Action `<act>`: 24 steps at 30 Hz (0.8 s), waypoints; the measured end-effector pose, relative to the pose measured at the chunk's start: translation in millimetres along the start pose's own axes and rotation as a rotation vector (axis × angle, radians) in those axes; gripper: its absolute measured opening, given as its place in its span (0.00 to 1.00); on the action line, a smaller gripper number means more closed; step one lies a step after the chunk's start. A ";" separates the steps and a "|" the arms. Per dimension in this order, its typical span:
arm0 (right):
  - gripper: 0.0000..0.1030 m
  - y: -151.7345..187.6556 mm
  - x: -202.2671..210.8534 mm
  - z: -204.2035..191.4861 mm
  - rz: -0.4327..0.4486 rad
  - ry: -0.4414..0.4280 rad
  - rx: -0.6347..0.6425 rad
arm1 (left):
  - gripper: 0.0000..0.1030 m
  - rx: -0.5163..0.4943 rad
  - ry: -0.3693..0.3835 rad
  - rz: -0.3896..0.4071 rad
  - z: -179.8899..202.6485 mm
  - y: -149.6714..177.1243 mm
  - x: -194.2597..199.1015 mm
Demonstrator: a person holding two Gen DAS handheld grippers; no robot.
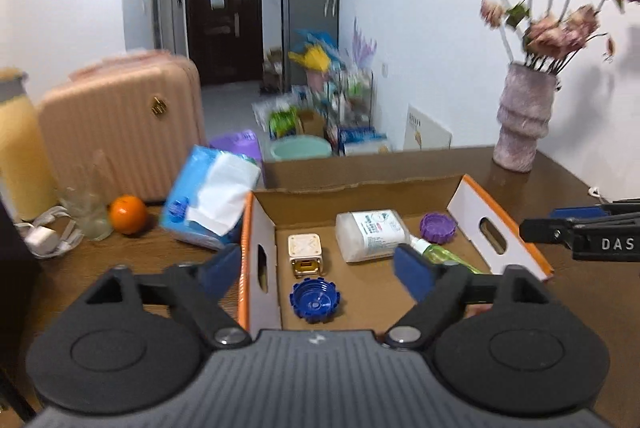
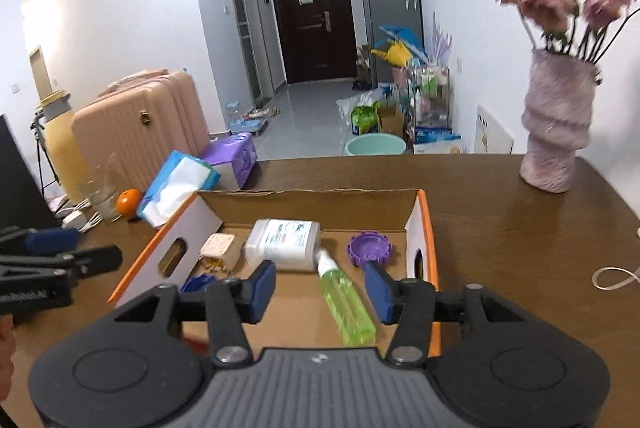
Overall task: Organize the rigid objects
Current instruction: 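Withdraw both tools from the box toward the remaining table items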
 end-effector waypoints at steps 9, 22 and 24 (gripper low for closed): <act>0.78 53.5 101.7 -25.9 0.152 -0.007 0.102 | 1.00 -0.013 -0.025 0.153 17.4 56.7 103.5; 0.85 196.1 200.4 -54.2 0.261 0.001 0.126 | 1.00 0.078 -0.043 0.175 29.7 195.0 215.8; 0.85 215.7 202.9 -52.5 0.237 -0.003 0.104 | 1.00 0.069 -0.041 0.151 30.4 206.4 220.4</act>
Point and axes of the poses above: each gripper's, at about its wrist camera, not at the fingertips, and x roughly against the way its jaws point, z to its right, y to its underside, the point moved 6 cm from there along -x, roughly the way its jaws point, and after that the axes turned 3 degrees about -x, right-handed, at the moved point
